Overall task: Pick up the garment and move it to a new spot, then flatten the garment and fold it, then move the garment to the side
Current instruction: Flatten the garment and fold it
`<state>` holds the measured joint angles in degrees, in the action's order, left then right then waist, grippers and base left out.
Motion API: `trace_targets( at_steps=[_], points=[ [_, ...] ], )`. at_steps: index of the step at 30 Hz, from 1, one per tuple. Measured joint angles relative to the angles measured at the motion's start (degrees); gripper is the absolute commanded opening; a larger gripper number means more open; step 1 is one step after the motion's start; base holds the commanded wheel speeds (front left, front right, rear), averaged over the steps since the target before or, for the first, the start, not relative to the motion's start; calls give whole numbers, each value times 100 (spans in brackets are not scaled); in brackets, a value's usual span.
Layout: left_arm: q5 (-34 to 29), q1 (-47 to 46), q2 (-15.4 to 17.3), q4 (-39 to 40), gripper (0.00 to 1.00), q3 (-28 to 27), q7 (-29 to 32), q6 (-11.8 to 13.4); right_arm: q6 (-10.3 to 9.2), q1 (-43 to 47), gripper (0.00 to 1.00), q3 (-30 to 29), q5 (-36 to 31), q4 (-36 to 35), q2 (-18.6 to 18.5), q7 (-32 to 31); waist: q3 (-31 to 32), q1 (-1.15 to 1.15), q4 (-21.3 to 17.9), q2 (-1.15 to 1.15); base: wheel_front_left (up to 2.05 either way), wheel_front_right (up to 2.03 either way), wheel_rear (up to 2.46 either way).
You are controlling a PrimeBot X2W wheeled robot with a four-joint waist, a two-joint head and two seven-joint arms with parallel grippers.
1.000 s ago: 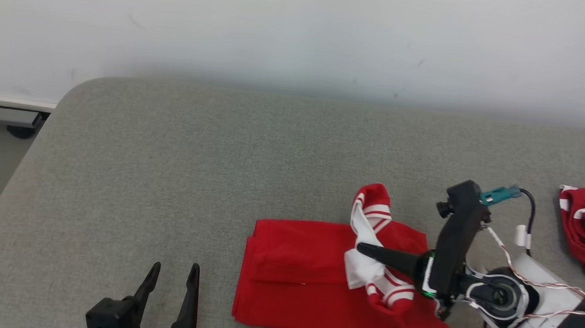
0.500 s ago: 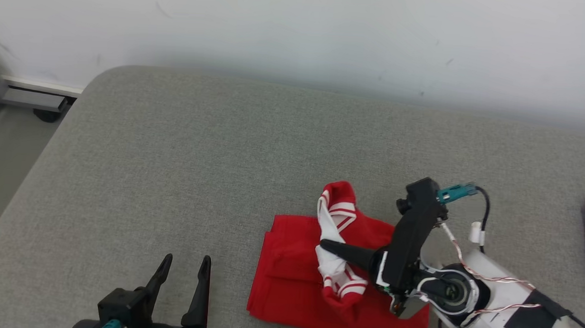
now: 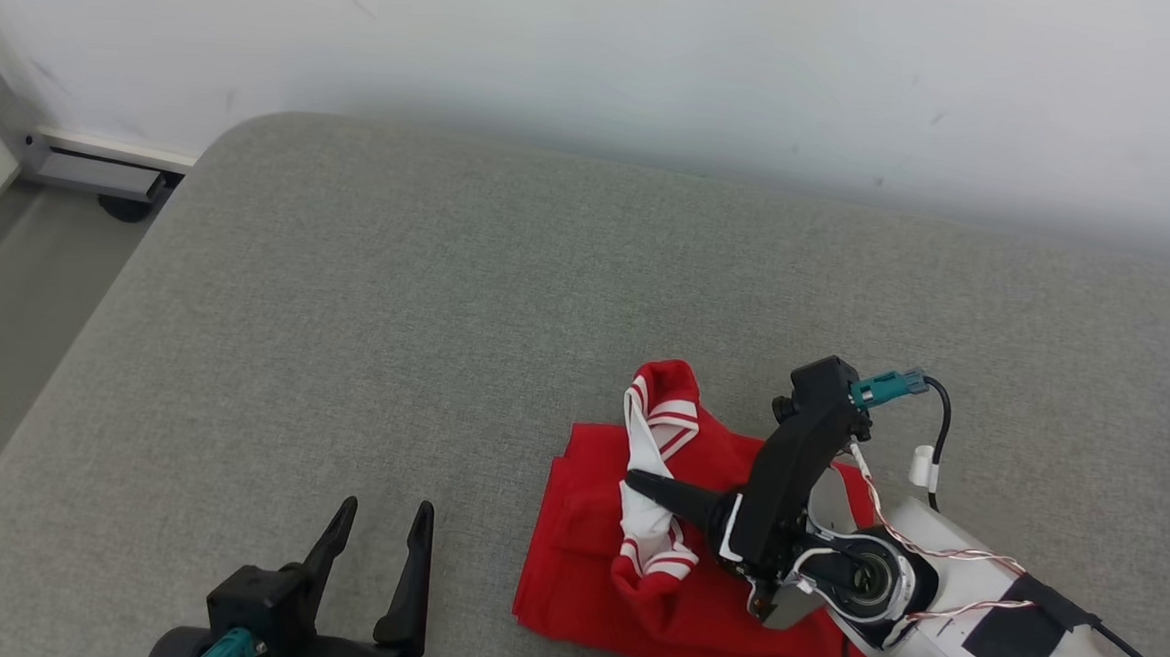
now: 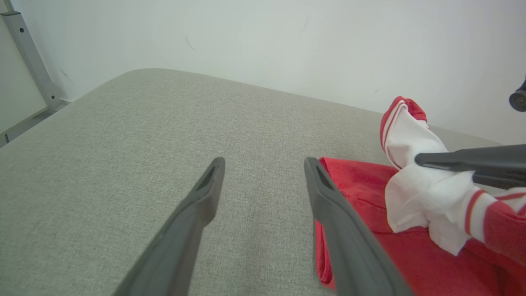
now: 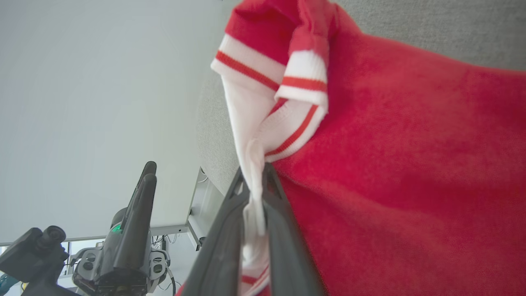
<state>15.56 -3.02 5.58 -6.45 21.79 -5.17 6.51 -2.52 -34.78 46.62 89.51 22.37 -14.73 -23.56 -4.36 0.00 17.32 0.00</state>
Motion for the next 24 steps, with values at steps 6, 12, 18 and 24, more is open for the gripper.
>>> trace_targets(
  at_steps=[6, 12, 18, 24],
  points=[
    [8, -18, -10, -65, 100, 2, -42, 0, 19, -219, 7, 54, -99, 271, 144, 74, -40, 0, 82, 0, 0, 0, 0],
    [10, 8, -7, -100, 100, -56, -93, 2, 81, -226, 100, 65, -153, 377, 145, 125, -47, 0, 86, 0, 0, 0, 0],
    [10, 24, -15, -125, 100, -56, -101, 2, 218, -210, 100, -68, -322, 283, -254, 375, -48, 0, 27, 0, 0, 0, 0],
    [9, 55, 24, -80, 100, -170, -168, 3, 236, -97, 100, 2, -824, -10, -783, 643, -29, -1, -129, 0, 0, 0, 0]
  ],
)
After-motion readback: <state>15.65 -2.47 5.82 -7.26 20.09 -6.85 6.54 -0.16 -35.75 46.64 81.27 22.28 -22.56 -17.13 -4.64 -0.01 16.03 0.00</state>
